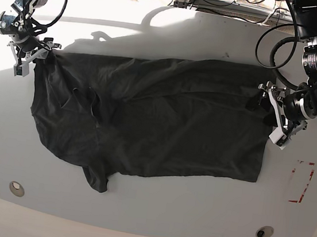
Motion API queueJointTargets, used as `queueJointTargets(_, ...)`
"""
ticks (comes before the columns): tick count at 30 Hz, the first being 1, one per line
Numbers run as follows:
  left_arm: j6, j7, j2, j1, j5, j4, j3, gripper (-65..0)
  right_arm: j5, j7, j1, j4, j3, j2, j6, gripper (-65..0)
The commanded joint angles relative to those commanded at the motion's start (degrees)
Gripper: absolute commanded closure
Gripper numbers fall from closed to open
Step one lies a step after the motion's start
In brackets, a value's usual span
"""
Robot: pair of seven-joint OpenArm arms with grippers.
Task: Layout the t-shirt on the table in an organized manner, then fold the t-shirt properly
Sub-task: 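Drag the pinched fabric back to the shirt edge with the right gripper, then grasp the shirt edge with the left gripper and pull it outward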
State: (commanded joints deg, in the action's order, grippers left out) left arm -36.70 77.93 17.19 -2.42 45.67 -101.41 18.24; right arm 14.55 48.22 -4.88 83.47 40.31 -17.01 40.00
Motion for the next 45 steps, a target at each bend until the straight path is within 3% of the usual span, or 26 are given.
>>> queueJointTargets(4,-0.1,0.0,0.0,0.0,0.2,0.0,0.0,-39.7,-0.1,0.1,0.3,0.0,0.1,-0.1,0.00,-1.0)
queueJointTargets(22,-0.3,0.1,0.3,1.2,0.4,-0.4,0.6,-39.7,-0.1,2.4,0.5,3.0,-0.2,-0.7,0.00,-0.3)
queueJointTargets(26,-0.3,-0.3,0.2,3.6,0.2,-0.4,4.0,-39.7,-0.1,2.4,0.5,3.0,-0.4,-0.7,0.00,-0.3)
queueJointTargets(31,-0.3,-6.4,0.5,7.6,0.0,-1.9,6.1,-39.7,-0.1,2.4,0.5,3.0,-0.4,-0.5,0.00,-0.3)
queueJointTargets(38,0.1,-15.6,4.2,15.0,0.0,-3.1,6.2,-39.7,-0.1,2.4,0.5,3.0,-0.5,-0.4,0.00,-0.3)
queueJointTargets(45,-0.2,-17.3,5.5,19.1,-0.4,-2.8,6.0,-39.7,-0.1,2.2,0.4,3.0,-0.5,-0.4,0.00,-0.5)
